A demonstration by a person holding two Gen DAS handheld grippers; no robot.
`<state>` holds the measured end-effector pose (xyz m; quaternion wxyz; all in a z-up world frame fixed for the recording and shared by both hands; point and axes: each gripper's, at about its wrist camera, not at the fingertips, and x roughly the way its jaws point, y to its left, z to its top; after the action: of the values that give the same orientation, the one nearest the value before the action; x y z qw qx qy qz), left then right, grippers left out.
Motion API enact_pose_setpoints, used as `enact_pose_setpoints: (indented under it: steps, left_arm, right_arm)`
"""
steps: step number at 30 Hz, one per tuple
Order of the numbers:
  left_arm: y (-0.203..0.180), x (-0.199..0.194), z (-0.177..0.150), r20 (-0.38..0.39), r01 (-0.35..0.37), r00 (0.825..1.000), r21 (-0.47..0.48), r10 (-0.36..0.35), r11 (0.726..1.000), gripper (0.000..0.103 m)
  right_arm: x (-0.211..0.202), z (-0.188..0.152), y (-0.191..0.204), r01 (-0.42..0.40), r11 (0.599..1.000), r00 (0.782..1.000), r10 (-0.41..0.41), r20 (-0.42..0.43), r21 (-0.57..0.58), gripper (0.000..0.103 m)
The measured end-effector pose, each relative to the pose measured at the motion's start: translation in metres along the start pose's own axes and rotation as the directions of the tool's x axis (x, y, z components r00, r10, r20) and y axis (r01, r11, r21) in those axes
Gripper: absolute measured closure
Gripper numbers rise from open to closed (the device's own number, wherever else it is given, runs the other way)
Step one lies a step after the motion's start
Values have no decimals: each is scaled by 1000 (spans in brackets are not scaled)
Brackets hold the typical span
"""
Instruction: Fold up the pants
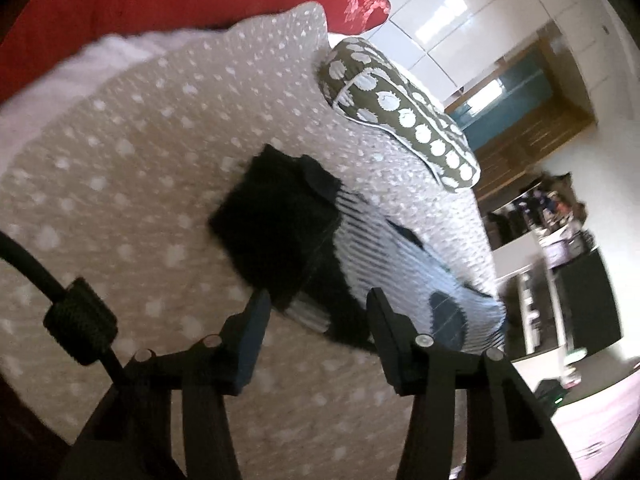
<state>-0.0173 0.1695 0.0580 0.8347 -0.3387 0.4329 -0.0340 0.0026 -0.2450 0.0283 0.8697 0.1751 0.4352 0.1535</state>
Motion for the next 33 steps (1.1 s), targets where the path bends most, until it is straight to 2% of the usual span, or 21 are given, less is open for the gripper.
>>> enact_pose_setpoints:
  steps: [3, 10, 15, 20, 24, 27, 29, 30, 33]
  left_arm:
    - [-3, 18, 8, -37, 6, 999, -13, -7, 1000, 54]
    - [-9, 51, 11, -105, -37, 994, -9, 36, 999, 54]
    - [-14, 58, 15, -107, -53, 993, 2, 53, 999, 83]
    - [-16, 75, 17, -160, -95, 983, -1, 93, 995, 88]
    - [-11, 85, 17, -196, -69, 979, -54, 57, 996, 85]
    - [-13, 82, 19, -195, -45, 980, -40, 36, 998, 87]
    - [-15, 75, 20, -175, -16, 985, -29, 10, 999, 94]
    - [-16, 71, 21, -165, 0, 986, -32, -5, 999, 96]
    - [-19, 58, 24, -132, 48, 990, -45, -53, 998, 97]
  right_arm:
    - [0, -4, -4, -8, 1000, 1000, 8, 13, 28, 39]
    - [-1, -5, -3, -7, 1000, 1000, 7, 27, 30, 39]
    - [0, -2, -1, -20, 999, 999, 19, 31, 24, 39]
    - [-4, 1, 13, -88, 996, 996, 88, 31, 10, 39]
    - [-3, 4, 41, -163, 985, 987, 164, 1, -49, 39]
    - [6, 6, 64, -244, 967, 970, 242, -38, -67, 39]
    - [16, 7, 76, -329, 943, 942, 326, -81, -39, 39]
    - [21, 7, 81, -370, 929, 925, 366, -103, -16, 38]
    - [42, 5, 94, -487, 869, 855, 494, -160, 81, 35]
